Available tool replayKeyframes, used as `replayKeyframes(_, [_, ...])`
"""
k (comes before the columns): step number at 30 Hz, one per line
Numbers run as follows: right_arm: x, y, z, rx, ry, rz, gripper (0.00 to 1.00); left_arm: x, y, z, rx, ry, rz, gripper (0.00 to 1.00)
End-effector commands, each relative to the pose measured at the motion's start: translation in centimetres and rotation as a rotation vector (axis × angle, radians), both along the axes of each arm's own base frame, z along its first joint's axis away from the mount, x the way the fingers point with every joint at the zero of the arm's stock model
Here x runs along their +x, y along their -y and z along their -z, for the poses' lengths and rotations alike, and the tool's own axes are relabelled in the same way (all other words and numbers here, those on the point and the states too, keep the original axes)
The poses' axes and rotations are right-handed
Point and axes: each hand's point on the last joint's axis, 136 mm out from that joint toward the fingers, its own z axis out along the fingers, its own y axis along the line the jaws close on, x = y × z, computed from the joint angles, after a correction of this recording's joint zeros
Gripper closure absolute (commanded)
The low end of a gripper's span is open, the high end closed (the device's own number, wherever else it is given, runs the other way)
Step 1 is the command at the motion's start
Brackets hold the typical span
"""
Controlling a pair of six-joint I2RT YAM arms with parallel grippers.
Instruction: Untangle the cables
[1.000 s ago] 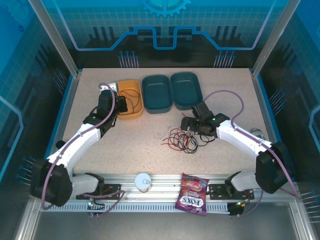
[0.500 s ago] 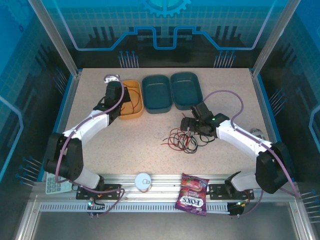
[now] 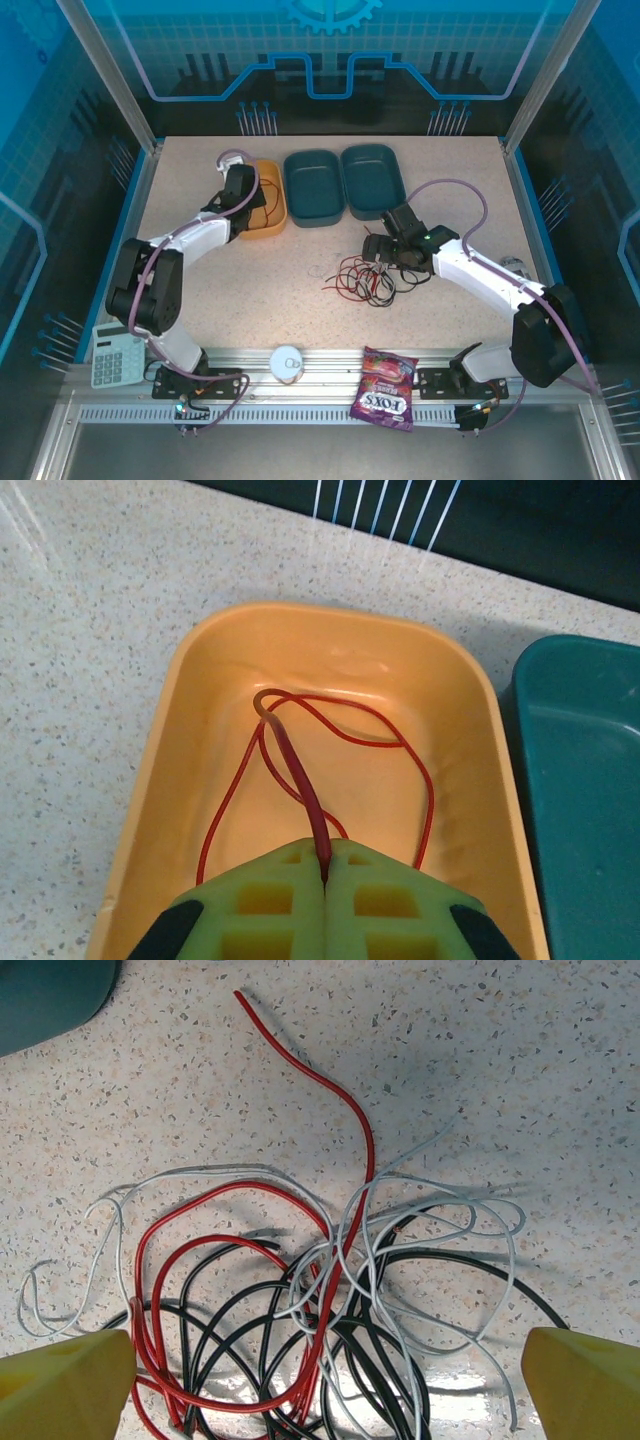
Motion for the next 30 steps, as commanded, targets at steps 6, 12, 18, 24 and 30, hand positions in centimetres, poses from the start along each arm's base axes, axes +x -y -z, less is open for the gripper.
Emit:
replayKeyframes(6, [-0.1, 0.0, -1.3, -0.014, 0.031, -0.011, 0.00, 0.9, 0.8, 0.6, -0.086, 0.002, 0.001, 0.88])
replayKeyframes(12, [-0.2, 0.1, -1.3, -0.014, 0.032, -0.008, 0.00, 0.9, 1.7, 0.9, -0.135, 0.000, 0.034, 0.78])
replayKeyframes(18, [-0.2, 0.0, -1.3, -0.013, 0.034, -0.009, 0.00, 0.5, 3.1, 1.5, -0.183, -0.012, 0.081, 0.68])
replayKeyframes(24, [-0.2, 0.0, -1.4, -0.013, 0.035, -0.012, 0.00, -0.1, 4.7, 2.3, -0.212, -0.034, 0.129, 0.58])
replayKeyframes(30, [-0.4, 0.1, -1.5, -0.016, 0.041, -0.011, 0.00, -0.8, 4.8, 2.0, -0.214, -0.041, 0.135, 0.51])
